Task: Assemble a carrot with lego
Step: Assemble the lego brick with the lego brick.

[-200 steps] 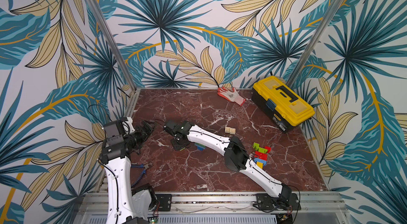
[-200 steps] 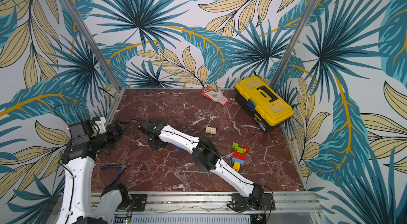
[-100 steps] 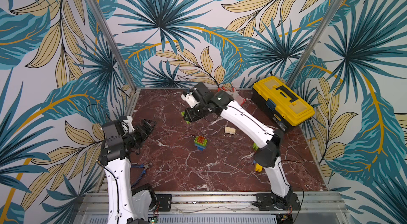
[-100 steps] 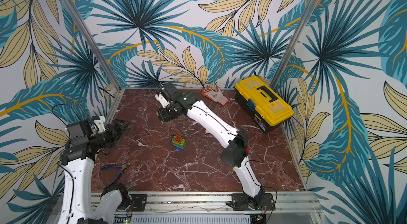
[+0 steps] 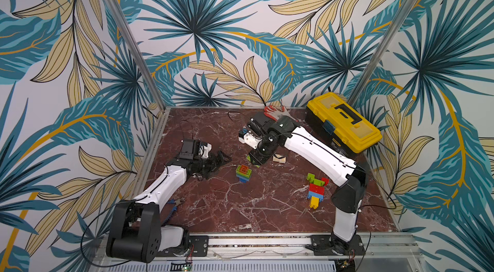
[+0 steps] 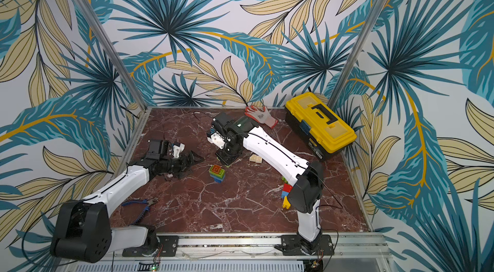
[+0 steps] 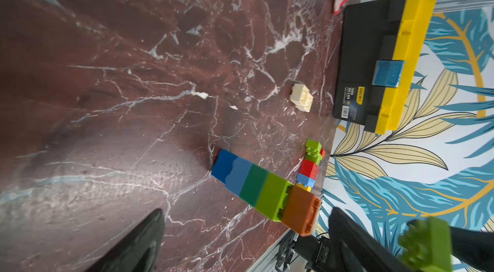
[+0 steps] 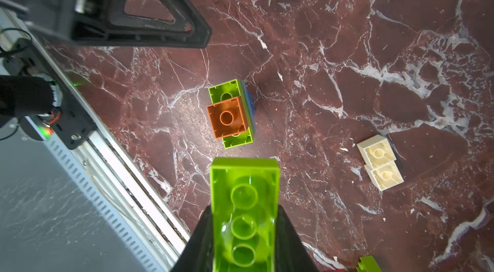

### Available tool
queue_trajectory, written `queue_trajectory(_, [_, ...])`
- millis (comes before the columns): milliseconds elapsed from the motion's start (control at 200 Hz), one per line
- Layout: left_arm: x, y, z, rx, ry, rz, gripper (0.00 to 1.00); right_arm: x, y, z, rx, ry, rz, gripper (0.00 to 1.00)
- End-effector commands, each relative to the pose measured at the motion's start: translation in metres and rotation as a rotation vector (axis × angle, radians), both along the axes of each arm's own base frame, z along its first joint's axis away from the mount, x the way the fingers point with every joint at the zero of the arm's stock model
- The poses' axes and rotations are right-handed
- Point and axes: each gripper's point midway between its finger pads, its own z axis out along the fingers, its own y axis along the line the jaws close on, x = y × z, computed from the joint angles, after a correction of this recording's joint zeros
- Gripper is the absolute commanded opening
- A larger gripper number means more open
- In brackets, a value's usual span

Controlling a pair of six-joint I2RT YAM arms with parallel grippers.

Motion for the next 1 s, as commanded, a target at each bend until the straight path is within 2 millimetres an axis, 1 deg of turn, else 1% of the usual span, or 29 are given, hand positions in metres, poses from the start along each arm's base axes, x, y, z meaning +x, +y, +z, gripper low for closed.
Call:
queue_trajectory(0, [0.016,-0.007,-0.002,-0.022,-0.080,-0.002,0.96,-0.004,0.007,-0.018,-0.066,-0.025,0.048,0.26])
queue_trajectory(90, [0.015,-0.008,-0.016,-0.020,-0.067,-0.014,0.96,-0.003,0.013,-0.027,-0.103,-0.044,0.065,0.26])
queue_trajectory(230, [0.015,-0.013,-0.025,-0.043,-0.063,-0.038,0.96,0.001,0.024,-0.037,-0.109,-0.055,0.081,0.26])
queue_trajectory(456, [0.017,-0.018,-0.019,-0.071,-0.104,-0.067,0.97,0.011,0.037,-0.046,-0.106,-0.086,0.098,0.26])
queue_trajectory(606, [0.016,-0.019,-0.021,-0.081,-0.104,-0.083,0.97,0.015,0.044,-0.050,-0.104,-0.085,0.111,0.26])
queue_trajectory(766, [0.013,-0.021,-0.021,-0.091,-0.102,-0.101,0.97,0.013,0.048,-0.054,-0.100,-0.067,0.131,0.26])
queue_trajectory(991, [0.008,-0.024,-0.018,-0.109,-0.113,-0.127,0.97,0.010,0.048,-0.059,-0.106,-0.047,0.149,0.26])
